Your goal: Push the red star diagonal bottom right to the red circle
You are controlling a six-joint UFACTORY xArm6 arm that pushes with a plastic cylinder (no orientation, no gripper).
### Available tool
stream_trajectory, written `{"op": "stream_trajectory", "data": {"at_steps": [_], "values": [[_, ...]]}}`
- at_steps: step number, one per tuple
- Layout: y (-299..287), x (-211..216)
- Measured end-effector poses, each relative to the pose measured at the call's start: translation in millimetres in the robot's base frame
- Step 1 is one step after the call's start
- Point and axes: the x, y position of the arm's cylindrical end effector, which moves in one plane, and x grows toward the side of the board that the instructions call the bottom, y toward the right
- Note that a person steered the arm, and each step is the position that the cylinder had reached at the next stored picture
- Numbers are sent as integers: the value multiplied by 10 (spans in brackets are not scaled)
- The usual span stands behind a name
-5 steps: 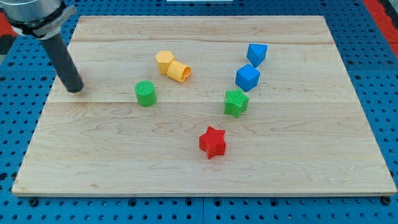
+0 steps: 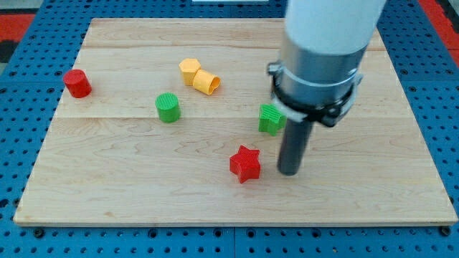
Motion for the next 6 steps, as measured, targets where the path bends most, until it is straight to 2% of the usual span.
{"op": "stream_trajectory", "data": {"at_steps": [2,3,6], "values": [[-1982,-465],[-1942,27],[-3261,-893]]}}
